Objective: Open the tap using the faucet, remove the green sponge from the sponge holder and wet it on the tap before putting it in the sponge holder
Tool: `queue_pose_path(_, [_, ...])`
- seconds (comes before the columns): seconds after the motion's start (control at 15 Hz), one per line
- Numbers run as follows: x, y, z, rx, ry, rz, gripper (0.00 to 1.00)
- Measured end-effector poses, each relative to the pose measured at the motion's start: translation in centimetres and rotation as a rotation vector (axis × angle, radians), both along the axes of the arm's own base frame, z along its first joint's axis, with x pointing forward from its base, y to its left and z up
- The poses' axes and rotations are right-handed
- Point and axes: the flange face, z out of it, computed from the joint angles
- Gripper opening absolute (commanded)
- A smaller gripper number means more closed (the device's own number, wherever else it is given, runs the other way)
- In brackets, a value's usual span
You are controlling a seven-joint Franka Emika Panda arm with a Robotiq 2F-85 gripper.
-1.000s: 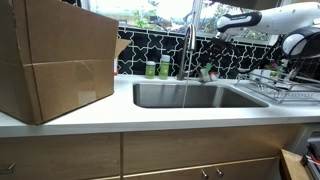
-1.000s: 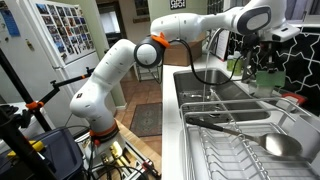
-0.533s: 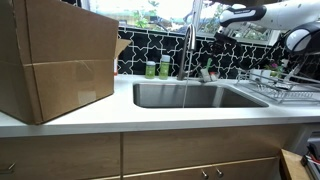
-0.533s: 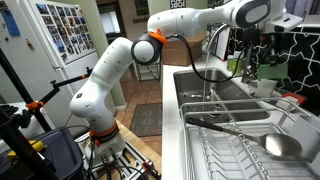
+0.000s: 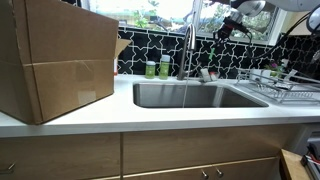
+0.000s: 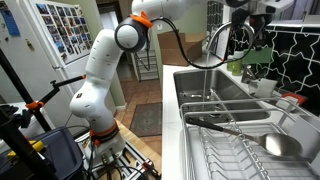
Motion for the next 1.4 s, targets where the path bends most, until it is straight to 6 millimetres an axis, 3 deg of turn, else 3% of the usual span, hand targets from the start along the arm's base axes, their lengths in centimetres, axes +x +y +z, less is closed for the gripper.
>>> queue_pose_path(0.27, [-1.4,3.8,0.6,0.133,0.042,0.078,0.04])
queue_pose_path(1.0, [-1.1,3.8,0.3,0.141,0.041,0.064,0.01])
queue_pose_path(1.4, [-0.5,5.0,-2.5,0.360,0.070,-0.078,0.01])
